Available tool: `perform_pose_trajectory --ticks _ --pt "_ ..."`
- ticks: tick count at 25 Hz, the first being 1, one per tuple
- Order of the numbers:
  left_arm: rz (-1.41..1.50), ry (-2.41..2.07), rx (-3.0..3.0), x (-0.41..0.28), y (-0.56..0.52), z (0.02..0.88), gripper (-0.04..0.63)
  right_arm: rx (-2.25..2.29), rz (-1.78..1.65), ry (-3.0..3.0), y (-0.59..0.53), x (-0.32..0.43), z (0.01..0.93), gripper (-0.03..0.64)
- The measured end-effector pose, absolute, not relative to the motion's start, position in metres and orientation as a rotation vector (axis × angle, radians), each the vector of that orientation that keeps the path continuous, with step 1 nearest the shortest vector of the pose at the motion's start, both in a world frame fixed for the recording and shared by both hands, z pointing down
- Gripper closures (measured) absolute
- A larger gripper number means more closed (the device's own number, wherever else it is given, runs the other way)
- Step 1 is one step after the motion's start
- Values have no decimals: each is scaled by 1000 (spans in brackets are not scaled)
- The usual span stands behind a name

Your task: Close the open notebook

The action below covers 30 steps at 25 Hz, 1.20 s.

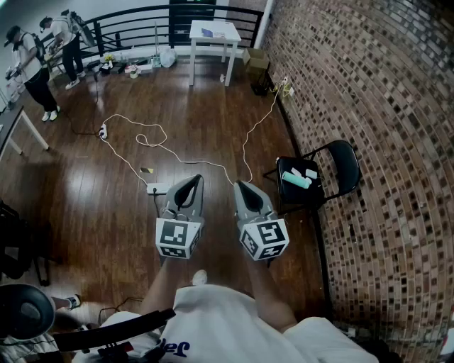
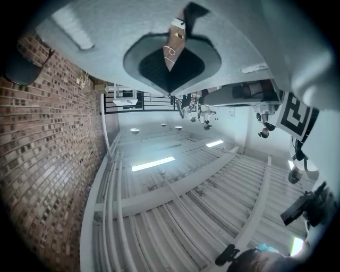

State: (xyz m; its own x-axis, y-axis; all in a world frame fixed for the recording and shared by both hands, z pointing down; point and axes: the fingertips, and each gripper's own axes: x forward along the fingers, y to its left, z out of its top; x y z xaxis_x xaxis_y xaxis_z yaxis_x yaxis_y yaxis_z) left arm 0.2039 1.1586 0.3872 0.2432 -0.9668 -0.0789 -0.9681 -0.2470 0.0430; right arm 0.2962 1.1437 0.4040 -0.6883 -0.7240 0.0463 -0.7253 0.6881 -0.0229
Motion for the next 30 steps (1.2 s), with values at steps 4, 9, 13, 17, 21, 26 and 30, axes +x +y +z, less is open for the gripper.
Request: perform_pose_trajectory --ticks 4,9,13,17,21,26,30 --pt "162 1941 -2455 184 1134 396 581 1223 2 -2786 1117 280 410 630" --pt "149 1996 -2455 172 1095 412 580 1219 42 -2758 1072 274 424 630" --pt "139 2034 -2417 164 1050 417 580 1207 37 -2762 1021 267 425 630" --pt "125 2050 -2354 164 993 409 580 1176 74 -2780 953 265 425 630" --pt "96 2059 -2298 170 924 395 580 1087 156 -2814 881 267 421 630" --pt "102 2004 -2317 200 839 375 580 1071 137 -2876 799 282 397 630" --pt "72 2010 -2325 212 794 385 580 1064 160 -2911 755 290 394 630"
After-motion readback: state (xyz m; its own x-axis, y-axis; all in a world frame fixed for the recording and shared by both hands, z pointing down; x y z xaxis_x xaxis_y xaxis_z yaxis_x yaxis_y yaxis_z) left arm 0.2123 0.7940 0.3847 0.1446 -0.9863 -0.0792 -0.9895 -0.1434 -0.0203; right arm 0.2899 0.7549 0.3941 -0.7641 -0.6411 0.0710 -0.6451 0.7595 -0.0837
